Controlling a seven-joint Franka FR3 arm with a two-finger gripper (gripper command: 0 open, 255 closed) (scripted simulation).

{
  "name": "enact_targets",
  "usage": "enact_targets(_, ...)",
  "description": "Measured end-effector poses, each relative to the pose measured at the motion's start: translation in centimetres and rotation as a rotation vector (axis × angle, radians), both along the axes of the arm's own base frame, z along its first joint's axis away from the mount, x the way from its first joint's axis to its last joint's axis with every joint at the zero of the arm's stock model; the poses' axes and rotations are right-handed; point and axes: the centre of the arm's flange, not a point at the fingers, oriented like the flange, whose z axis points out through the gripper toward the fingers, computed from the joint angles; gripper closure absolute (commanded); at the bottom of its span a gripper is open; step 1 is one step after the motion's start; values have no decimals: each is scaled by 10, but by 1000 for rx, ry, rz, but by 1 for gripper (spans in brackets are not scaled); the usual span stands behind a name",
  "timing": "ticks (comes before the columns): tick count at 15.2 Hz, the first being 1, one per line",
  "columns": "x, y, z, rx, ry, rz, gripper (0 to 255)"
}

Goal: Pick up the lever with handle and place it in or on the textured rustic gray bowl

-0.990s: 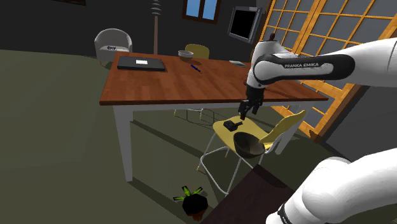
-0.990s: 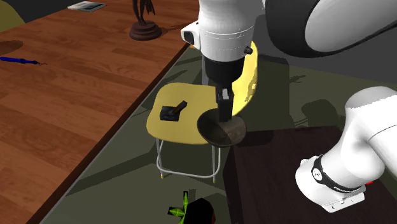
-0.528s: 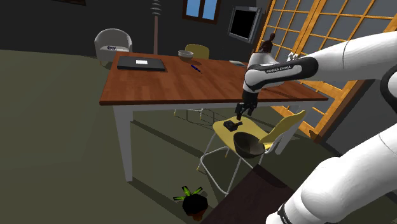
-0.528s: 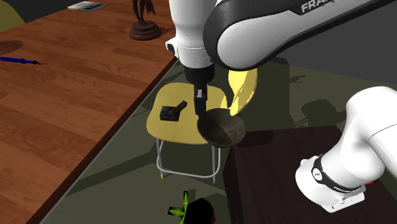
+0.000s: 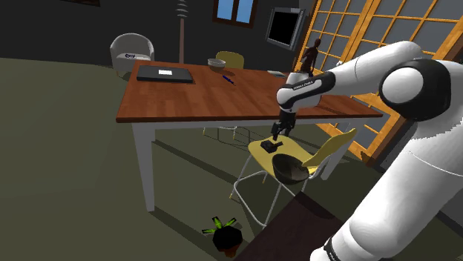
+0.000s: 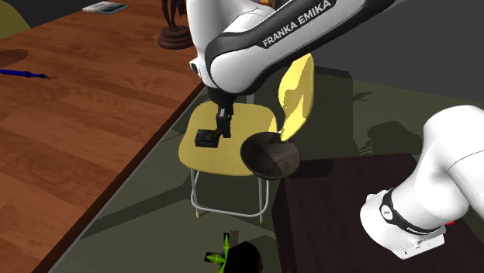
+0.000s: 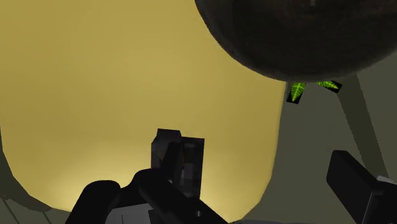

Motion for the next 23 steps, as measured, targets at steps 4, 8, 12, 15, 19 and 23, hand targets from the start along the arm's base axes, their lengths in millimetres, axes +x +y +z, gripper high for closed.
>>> enact_targets(4, 23, -36, -30, 8, -9, -10, 0)
enact_targets(8, 45, -72, -57, 16, -17, -19, 0)
enact_targets(12, 49, -81, -79, 18, -18, -20, 0)
enact_targets(15, 47, -80, -96, 18, -18, -20, 0)
enact_targets(19, 47, -80, -103, 18, -19, -20, 0)
enact_targets(23, 47, -80, -104, 18, -19, -20, 255)
